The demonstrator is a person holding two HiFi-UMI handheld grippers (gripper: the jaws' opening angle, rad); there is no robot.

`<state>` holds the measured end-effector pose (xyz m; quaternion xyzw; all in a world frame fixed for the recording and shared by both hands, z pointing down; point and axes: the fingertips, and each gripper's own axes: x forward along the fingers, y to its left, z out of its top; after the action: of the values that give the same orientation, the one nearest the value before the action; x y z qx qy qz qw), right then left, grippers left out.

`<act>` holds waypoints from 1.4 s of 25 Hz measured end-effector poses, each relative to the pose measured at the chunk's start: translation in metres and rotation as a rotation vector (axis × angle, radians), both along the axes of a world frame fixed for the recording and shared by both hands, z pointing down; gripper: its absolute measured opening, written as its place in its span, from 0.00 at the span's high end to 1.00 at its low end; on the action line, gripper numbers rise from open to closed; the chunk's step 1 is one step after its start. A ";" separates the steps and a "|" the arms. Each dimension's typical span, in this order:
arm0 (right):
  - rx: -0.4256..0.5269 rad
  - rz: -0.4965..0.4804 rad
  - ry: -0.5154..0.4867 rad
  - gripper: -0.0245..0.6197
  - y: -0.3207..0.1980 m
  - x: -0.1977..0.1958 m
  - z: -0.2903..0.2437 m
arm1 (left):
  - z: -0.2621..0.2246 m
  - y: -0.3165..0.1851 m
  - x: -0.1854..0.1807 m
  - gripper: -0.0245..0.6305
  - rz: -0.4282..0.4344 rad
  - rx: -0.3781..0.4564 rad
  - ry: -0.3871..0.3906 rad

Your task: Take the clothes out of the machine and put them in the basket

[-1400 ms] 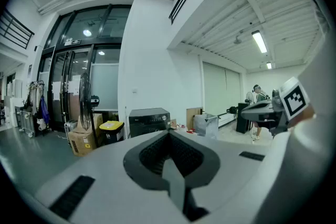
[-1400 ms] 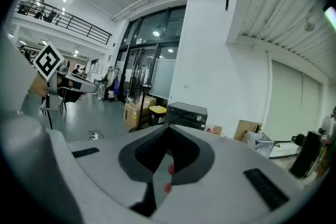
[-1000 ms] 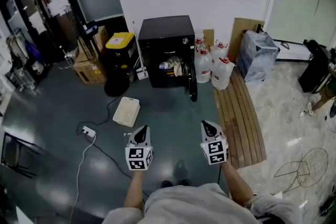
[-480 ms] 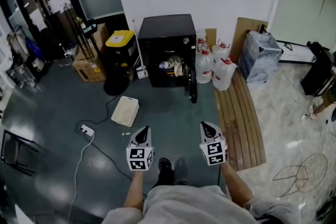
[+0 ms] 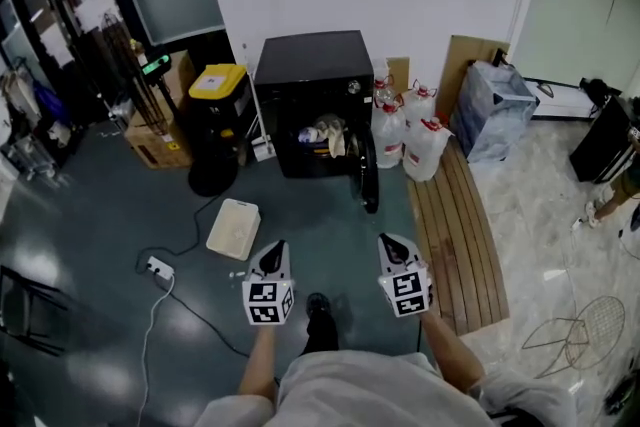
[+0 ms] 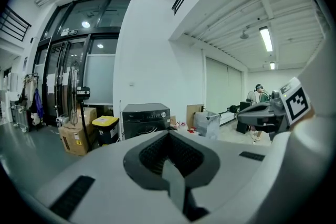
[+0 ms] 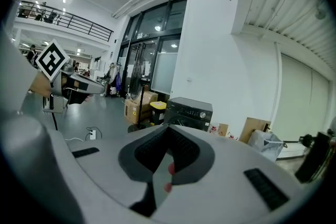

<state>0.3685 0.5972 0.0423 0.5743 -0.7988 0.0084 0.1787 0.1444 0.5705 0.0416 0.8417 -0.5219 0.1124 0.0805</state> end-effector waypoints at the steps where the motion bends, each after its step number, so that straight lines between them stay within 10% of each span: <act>1: -0.003 0.003 0.005 0.93 -0.014 -0.004 0.001 | 0.000 -0.016 -0.002 0.93 0.008 0.003 0.002; 15: 0.004 0.020 0.042 0.93 -0.233 -0.077 -0.021 | -0.030 -0.248 -0.053 0.93 0.072 0.031 0.027; 35: -0.078 0.004 0.034 0.93 -0.376 -0.080 0.027 | 0.013 -0.390 -0.043 0.93 0.057 -0.047 0.024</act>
<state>0.2889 0.2215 0.0693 0.5686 -0.7936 0.0303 0.2144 0.1011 0.1807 0.0542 0.8555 -0.4938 0.1167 0.1034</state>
